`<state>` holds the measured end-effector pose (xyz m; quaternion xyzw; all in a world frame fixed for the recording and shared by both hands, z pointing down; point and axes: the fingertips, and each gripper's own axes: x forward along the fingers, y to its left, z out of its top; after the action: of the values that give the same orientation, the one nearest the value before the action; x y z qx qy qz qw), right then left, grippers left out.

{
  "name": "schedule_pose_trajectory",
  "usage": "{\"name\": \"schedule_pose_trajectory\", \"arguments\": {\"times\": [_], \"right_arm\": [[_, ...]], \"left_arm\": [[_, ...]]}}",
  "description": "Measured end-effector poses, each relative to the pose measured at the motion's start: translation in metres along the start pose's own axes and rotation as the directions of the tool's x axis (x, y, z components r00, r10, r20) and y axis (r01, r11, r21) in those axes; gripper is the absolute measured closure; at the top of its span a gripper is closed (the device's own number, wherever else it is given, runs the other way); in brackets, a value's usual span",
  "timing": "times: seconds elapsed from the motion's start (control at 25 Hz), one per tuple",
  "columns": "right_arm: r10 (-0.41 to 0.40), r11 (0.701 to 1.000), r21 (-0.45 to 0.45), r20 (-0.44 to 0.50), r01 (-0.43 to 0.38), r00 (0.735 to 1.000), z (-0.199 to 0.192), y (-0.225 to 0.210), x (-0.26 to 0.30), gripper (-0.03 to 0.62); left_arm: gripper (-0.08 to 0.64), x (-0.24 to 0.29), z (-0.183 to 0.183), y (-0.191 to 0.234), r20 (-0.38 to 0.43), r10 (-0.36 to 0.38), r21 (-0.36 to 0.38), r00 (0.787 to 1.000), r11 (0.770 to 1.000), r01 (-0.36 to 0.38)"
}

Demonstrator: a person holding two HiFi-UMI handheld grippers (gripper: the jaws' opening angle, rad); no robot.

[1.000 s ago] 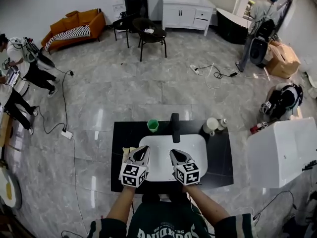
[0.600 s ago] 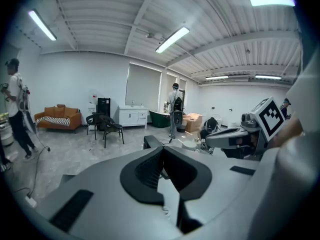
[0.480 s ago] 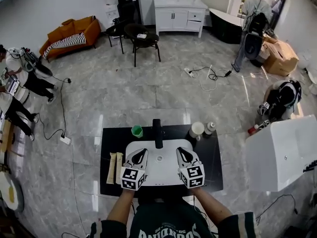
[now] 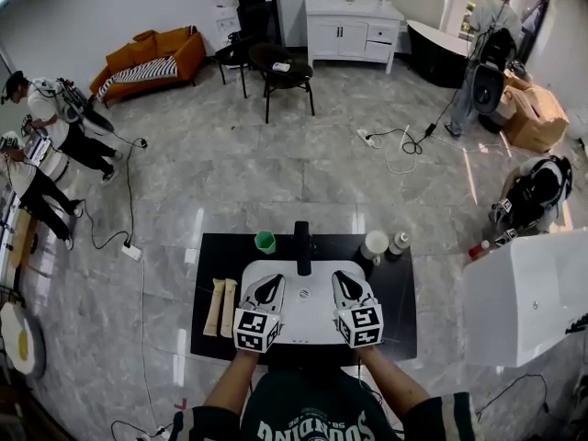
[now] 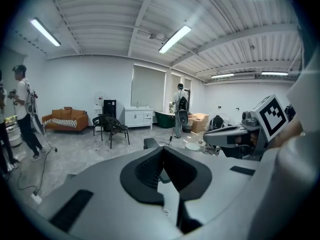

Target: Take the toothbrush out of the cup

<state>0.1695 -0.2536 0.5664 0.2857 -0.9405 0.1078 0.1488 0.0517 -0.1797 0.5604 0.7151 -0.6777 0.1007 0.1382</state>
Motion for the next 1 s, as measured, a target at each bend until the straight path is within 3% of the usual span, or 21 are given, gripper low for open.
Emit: {"name": "schedule_pose_trajectory", "arguments": {"times": [1.0], "right_arm": [[-0.021,1.0,0.013,-0.047,0.022,0.999,-0.012,0.012,0.017,0.549]], "left_arm": [[0.549,0.009,-0.007,0.019,-0.016,-0.044,-0.021,0.999,0.999,0.044]]}}
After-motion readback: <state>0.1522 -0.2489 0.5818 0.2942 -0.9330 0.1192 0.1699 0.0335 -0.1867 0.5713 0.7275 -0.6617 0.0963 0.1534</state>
